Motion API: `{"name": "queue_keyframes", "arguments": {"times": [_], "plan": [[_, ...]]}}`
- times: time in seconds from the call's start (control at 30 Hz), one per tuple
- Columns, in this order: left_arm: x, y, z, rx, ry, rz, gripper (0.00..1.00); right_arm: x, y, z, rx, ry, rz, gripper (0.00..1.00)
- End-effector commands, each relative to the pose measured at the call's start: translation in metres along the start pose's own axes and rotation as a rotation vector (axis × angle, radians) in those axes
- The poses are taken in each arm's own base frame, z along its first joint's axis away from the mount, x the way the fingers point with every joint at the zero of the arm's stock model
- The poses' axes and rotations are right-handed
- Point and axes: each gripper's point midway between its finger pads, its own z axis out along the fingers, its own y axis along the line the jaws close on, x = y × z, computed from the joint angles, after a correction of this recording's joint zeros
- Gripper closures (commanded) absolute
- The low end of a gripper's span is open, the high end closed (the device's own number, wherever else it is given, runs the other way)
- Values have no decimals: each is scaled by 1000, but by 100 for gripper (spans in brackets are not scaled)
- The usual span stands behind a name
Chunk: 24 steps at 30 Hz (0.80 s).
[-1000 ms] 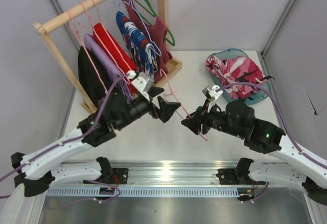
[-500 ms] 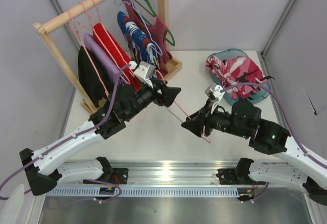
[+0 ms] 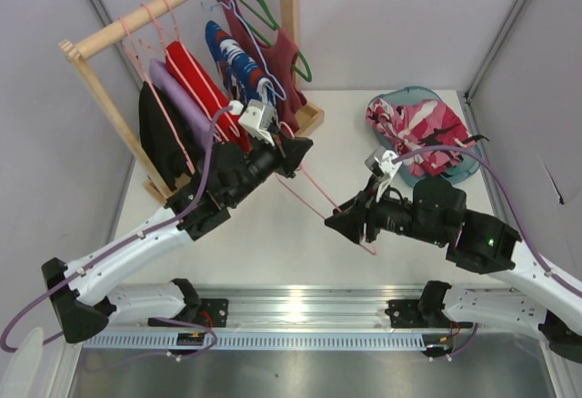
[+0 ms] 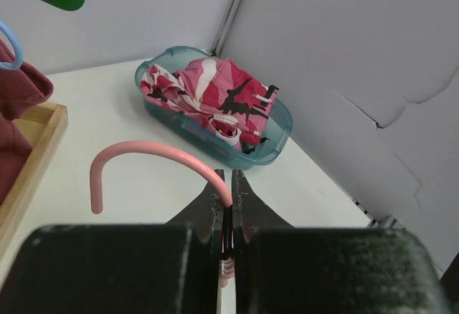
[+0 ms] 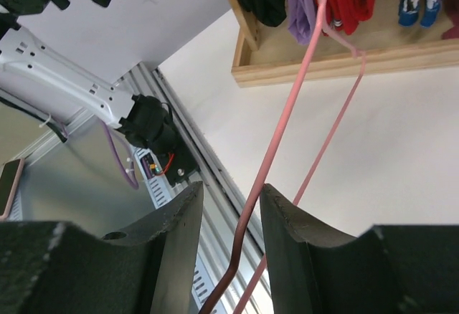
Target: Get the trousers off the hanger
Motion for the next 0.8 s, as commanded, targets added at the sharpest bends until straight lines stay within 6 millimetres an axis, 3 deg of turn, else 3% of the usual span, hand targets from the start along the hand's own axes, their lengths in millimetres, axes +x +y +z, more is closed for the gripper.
{"name": "queue_keyframes", "arguments": {"times": [0.0,0.07,0.33,0.37,0.4,0.47,0.5,0.77], "plan": [[-28,-13,-11,41,-71,-11,100,-26,-14,-5,107,-59,-5,91],[-31,-12,-12,30,-66,10,100,-25,-26,-6,175,-32,-2,69],[-15,4,-2,-63,-7,43,100,-22,-47,6,312,70,19,35],[-12,4,0,-70,-2,50,100,-15,-51,11,337,110,19,27],[-11,1,0,-67,-1,68,100,-23,-51,10,345,101,18,24],[-5,5,4,-105,16,89,100,-19,-54,14,368,146,6,21],[-4,4,5,-108,20,93,100,-25,-53,14,370,139,4,20],[-2,14,12,-185,39,85,100,-17,-52,27,371,168,-40,21]]}}
